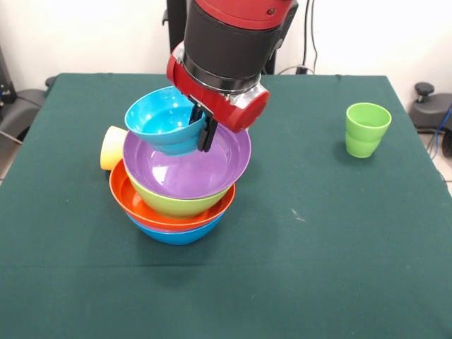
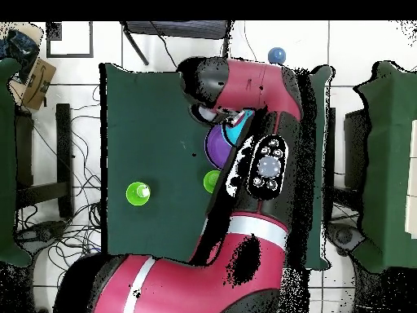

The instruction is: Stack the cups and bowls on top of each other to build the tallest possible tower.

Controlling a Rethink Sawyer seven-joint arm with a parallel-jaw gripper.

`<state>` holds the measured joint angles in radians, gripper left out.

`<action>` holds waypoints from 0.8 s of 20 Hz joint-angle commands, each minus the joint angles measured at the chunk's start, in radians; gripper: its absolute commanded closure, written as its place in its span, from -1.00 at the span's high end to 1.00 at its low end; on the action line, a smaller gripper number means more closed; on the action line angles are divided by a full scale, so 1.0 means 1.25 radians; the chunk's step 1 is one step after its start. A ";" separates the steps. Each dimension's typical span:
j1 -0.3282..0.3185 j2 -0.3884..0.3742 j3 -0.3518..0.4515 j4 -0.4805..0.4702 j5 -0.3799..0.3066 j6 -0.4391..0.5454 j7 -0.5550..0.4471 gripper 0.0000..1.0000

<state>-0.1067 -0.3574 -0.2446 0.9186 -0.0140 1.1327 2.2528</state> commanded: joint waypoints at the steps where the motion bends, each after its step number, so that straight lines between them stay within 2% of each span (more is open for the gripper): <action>1: 0.007 -0.003 0.073 0.107 -0.018 -0.062 -0.016 -1.00; 16: 0.003 -0.014 0.082 0.198 -0.010 -0.152 -0.001 -1.00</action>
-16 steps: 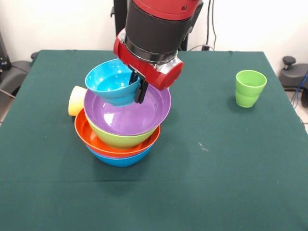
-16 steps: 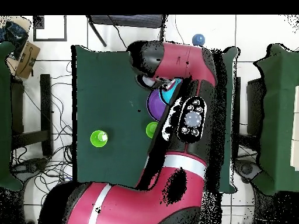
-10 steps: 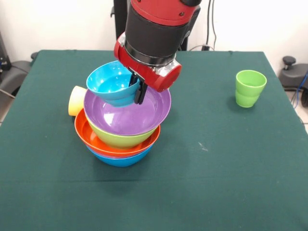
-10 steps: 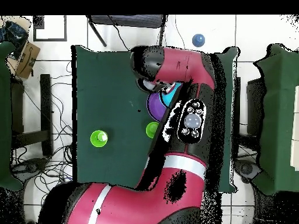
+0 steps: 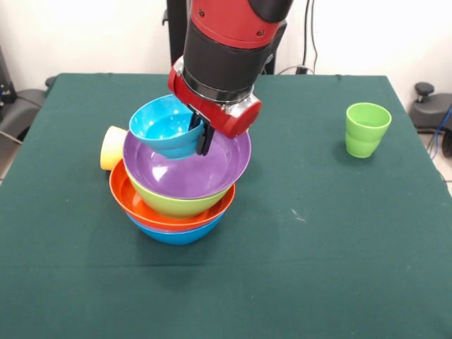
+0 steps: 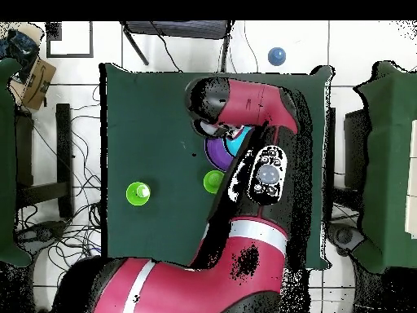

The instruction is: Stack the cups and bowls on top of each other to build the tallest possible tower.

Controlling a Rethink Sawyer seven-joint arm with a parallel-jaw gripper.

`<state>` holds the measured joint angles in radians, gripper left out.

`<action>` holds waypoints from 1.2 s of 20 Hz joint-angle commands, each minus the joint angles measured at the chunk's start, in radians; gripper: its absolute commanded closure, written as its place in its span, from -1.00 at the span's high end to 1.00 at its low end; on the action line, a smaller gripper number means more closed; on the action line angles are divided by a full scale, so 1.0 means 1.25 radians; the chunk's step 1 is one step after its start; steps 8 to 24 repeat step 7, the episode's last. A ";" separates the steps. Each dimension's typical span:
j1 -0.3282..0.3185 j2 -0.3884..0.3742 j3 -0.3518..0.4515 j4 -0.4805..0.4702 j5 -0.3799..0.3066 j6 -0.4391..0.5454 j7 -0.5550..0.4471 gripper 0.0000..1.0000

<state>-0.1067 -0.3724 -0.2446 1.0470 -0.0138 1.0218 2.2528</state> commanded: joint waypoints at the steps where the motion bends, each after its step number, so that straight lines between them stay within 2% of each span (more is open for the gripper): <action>1: 0.001 0.000 0.083 0.095 -0.010 -0.065 -0.002 -1.00; 24: 0.007 0.003 0.081 0.087 -0.007 -0.056 0.005 -1.00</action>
